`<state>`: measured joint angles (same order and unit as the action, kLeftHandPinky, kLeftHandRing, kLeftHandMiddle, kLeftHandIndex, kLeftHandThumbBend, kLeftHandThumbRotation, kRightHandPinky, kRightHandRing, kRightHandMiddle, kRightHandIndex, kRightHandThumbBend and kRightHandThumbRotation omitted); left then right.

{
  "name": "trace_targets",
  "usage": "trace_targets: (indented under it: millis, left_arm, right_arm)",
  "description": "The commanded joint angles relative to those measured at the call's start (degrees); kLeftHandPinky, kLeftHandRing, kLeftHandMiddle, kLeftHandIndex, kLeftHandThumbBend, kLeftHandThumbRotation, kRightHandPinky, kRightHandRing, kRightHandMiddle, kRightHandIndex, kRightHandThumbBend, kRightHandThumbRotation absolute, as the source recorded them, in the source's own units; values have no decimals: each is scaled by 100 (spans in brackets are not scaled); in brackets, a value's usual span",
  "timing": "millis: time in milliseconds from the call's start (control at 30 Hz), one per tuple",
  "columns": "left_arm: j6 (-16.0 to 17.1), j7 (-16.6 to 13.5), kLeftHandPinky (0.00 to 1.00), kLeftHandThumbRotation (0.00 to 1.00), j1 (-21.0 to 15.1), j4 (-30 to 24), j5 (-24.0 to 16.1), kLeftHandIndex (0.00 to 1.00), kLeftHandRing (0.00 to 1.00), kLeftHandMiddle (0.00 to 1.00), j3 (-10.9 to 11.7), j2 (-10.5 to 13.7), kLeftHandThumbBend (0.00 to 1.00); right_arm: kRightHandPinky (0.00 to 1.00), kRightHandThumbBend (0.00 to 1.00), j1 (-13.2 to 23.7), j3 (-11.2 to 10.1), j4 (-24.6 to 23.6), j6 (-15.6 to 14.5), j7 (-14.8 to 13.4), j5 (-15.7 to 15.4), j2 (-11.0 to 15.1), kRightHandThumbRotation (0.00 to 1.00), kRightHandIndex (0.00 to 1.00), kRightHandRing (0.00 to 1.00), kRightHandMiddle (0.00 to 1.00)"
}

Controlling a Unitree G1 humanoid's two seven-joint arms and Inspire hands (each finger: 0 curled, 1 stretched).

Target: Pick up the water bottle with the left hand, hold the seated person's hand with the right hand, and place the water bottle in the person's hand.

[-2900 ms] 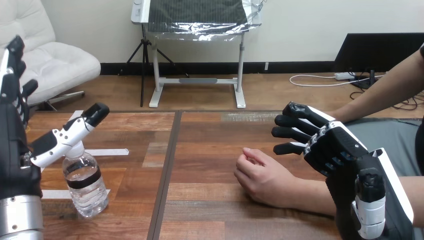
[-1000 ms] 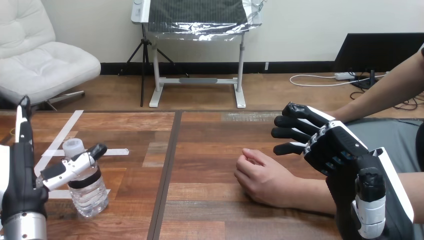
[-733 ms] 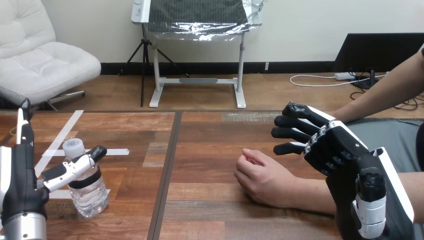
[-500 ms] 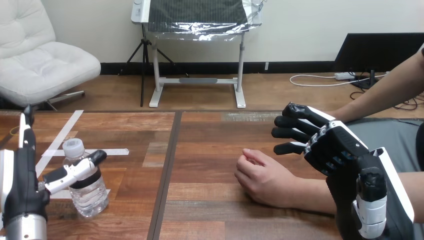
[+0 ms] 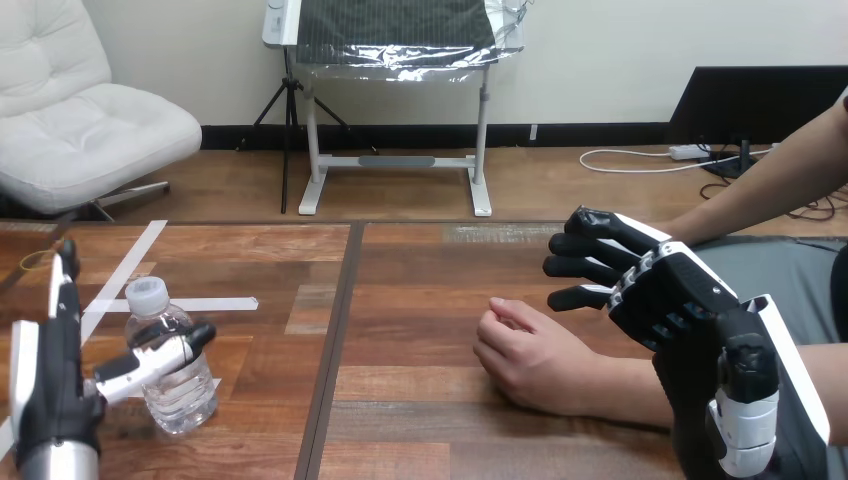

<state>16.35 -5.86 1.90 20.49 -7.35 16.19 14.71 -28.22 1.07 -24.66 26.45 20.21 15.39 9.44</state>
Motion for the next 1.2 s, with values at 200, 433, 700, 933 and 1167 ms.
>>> trace_targets:
  millis: [200, 433, 700, 933, 1167]
  left_arm:
    - [384, 77, 99, 12, -579, 643, -17, 100, 100, 100, -200, 201, 94]
    - [462, 47, 98, 16, -715, 1005, -52, 100, 100, 100, -261, 230, 96]
    - [428, 71, 96, 20, -894, 1324, 41, 100, 99, 100, -314, 197, 98]
    - [435, 192, 95, 20, -1054, 1570, 218, 100, 99, 100, -300, 127, 98]
    - [389, 250, 94, 20, -1184, 1752, 279, 100, 99, 100, -330, 103, 96]
  right_arm:
    - [64, 91, 244, -82, -304, -34, -7, 74, 81, 97, 78, 74, 77]
    - [64, 92, 240, -84, -333, -59, -19, 65, 70, 97, 78, 74, 77]
    - [63, 93, 263, -99, -322, -62, -20, 54, 71, 97, 77, 74, 76]
    - [63, 93, 276, -109, -321, -76, -19, 61, 74, 97, 77, 74, 76]
    - [64, 92, 299, -125, -301, -67, 9, 76, 84, 97, 77, 74, 76]
